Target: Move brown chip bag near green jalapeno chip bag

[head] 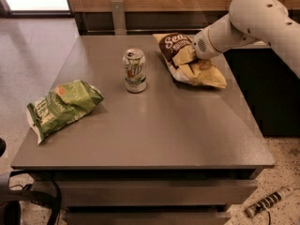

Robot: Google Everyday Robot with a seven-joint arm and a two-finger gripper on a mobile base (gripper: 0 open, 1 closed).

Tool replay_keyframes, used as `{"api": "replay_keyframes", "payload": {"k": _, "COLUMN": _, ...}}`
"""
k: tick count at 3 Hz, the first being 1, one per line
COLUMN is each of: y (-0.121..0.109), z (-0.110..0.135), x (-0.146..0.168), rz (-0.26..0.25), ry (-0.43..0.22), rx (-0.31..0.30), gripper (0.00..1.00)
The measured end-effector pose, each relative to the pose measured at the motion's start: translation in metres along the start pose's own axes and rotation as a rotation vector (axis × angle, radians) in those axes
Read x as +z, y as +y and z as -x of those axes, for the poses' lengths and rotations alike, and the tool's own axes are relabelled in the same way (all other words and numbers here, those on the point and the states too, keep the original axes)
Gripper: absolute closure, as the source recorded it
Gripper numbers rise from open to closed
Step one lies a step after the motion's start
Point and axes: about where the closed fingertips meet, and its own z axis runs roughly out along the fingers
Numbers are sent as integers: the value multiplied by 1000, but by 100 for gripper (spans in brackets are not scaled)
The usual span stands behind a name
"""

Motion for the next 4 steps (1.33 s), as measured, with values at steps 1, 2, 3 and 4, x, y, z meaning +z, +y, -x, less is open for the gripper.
{"api": "replay_keyframes", "payload": {"k": 1, "y": 0, "z": 0, "x": 0, "rz": 0, "ry": 0, "rx": 0, "gripper": 100}}
{"api": "replay_keyframes", "payload": {"k": 2, "y": 0, "z": 0, "x": 0, "rz": 0, "ry": 0, "rx": 0, "gripper": 100}}
{"api": "replay_keyframes", "payload": {"k": 3, "y": -7, "z": 20, "x": -72, "rz": -145, "ry": -80, "rx": -25, "gripper": 100}}
{"api": "replay_keyframes", "payload": {"k": 4, "y": -12, "z": 43, "x": -154, "rz": -308, "ry": -156, "rx": -53, "gripper": 100}}
